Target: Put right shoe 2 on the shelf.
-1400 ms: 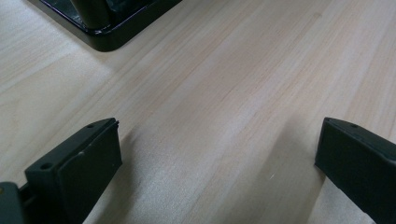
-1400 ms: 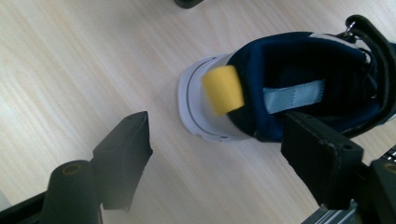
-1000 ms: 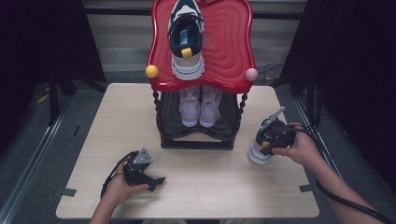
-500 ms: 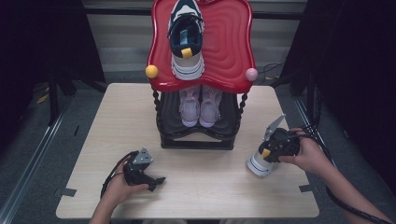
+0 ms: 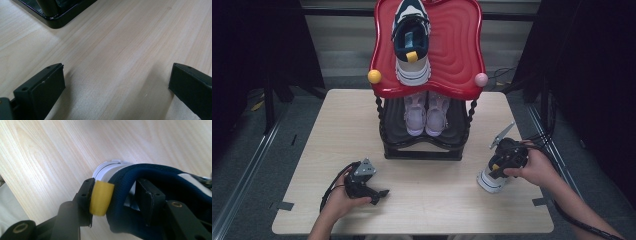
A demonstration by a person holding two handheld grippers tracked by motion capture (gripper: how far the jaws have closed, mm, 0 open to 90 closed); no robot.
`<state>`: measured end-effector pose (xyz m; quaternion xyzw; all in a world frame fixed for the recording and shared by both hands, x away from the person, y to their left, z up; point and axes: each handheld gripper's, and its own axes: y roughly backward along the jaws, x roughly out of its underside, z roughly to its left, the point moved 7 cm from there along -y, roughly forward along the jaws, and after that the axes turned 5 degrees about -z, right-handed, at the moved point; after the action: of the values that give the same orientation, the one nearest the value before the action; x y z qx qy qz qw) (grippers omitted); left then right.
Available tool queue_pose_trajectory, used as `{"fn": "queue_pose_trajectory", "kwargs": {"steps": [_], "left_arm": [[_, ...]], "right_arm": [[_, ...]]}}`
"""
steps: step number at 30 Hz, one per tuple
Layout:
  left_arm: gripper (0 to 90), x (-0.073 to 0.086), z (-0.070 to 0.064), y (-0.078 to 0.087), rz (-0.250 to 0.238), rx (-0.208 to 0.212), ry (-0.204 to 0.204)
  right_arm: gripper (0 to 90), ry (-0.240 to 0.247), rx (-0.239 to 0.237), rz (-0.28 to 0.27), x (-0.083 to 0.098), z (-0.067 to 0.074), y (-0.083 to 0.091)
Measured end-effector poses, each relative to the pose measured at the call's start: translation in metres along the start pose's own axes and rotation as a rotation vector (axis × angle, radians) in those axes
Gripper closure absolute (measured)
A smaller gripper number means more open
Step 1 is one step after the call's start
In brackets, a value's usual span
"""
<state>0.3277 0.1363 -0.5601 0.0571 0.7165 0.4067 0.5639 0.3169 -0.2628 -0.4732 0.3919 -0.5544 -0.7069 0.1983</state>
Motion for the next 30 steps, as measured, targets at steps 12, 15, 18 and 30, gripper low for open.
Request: {"fn": "queue_pose_trajectory", "kwargs": {"steps": [12, 15, 18, 30], "left_arm": [[0.0, 0.000, 0.000, 0.000, 0.000, 0.001, 0.000], [0.0, 0.000, 0.000, 0.000, 0.000, 0.000, 0.000], [0.0, 0.000, 0.000, 0.000, 0.000, 0.001, -0.001], [0.0, 0.000, 0.000, 0.000, 0.003, 0.002, -0.002]], "right_arm": [[66.3, 0.019, -0.031, 0.052, 0.007, 0.004, -0.005], [66.8, 0.039, -0.045, 0.052, 0.012, 0.006, -0.002], [60.4, 0.038, -0.051, 0.043, 0.016, 0.009, 0.000], [36.1, 0.025, -0.025, 0.088, 0.019, 0.013, 0.004]]}}
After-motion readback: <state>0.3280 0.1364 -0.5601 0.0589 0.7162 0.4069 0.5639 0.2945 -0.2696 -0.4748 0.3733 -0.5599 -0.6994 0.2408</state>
